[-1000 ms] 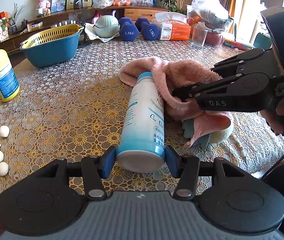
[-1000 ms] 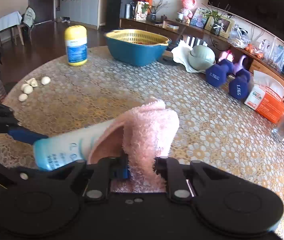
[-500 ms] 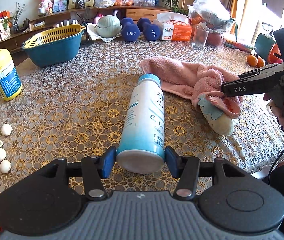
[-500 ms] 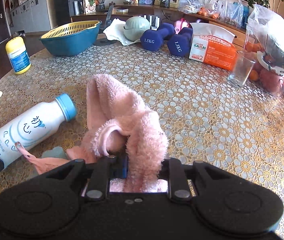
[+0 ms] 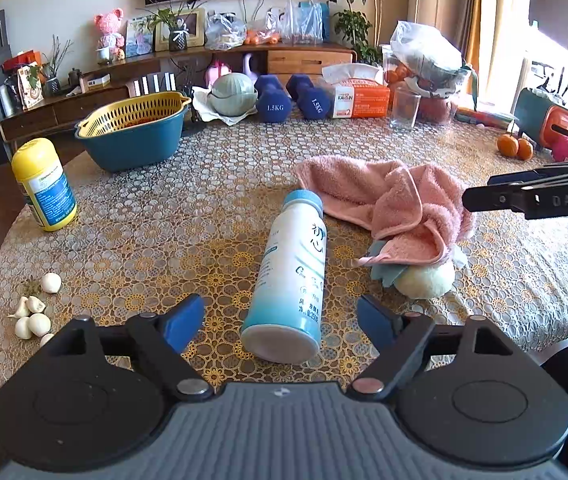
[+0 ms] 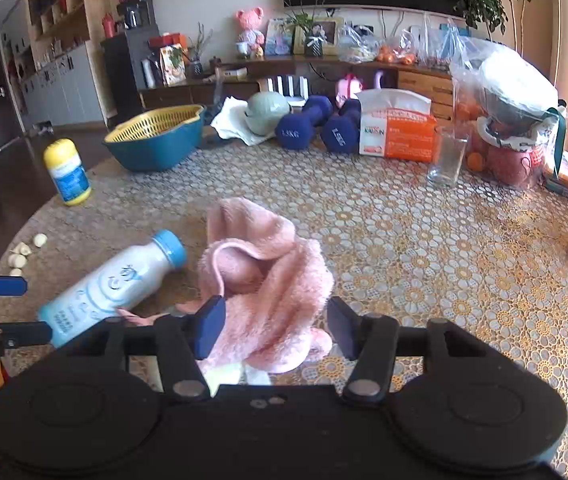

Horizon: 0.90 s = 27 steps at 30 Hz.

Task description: Clean container

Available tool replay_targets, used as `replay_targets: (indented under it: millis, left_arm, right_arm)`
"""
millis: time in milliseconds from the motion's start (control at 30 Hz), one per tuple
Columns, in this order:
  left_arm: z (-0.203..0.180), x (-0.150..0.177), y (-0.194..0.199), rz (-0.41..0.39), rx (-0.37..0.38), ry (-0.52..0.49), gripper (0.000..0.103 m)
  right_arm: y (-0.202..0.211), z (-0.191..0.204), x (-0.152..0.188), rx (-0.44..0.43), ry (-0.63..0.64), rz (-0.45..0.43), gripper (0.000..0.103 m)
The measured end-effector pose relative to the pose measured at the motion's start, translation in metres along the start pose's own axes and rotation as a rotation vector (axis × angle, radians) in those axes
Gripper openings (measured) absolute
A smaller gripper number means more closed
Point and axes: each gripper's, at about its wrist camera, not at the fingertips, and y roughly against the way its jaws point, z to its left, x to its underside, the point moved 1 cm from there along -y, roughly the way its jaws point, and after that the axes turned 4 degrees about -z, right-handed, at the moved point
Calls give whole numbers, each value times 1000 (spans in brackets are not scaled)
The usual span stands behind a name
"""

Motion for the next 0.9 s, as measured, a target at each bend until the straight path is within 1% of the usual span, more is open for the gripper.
replay_targets:
  millis: [67, 133, 167, 200, 233, 300, 400, 500, 700, 900]
  left_arm:
    - [-2, -2, 5, -13, -1, 8, 87]
    - [-2, -2, 10, -28, -10, 15, 89]
    - [-2, -2, 13, -34, -15, 20, 95]
    - [-2, -2, 15, -40, -16, 29, 100]
    - [-1, -2, 17, -46, -16, 39, 101]
    - [0, -2, 20, -54, -13, 54, 102]
    - [-1, 0, 23, -55, -23, 53, 102]
    - [-3, 2, 26, -65, -27, 53, 102]
    - [-12, 5, 32, -87, -56, 11, 102]
    - [-12, 3, 35, -90, -38, 26, 102]
  right_arm:
    - [17, 8, 2, -31, -2, -36, 63]
    - [31, 16, 5, -69, -7, -63, 67]
    - [37, 20, 6, -79, -6, -79, 72]
    - [44, 24, 8, -89, -3, -99, 74]
    - [50, 28, 9, -100, -3, -119, 75]
    - [59, 32, 13, -128, -20, -145, 79]
    - [70, 37, 15, -153, -25, -169, 81]
    - [78, 41, 19, -156, -29, -189, 82]
    - [81, 40, 24, -165, -58, -191, 82]
    - [83, 41, 28, -159, -63, -187, 82]
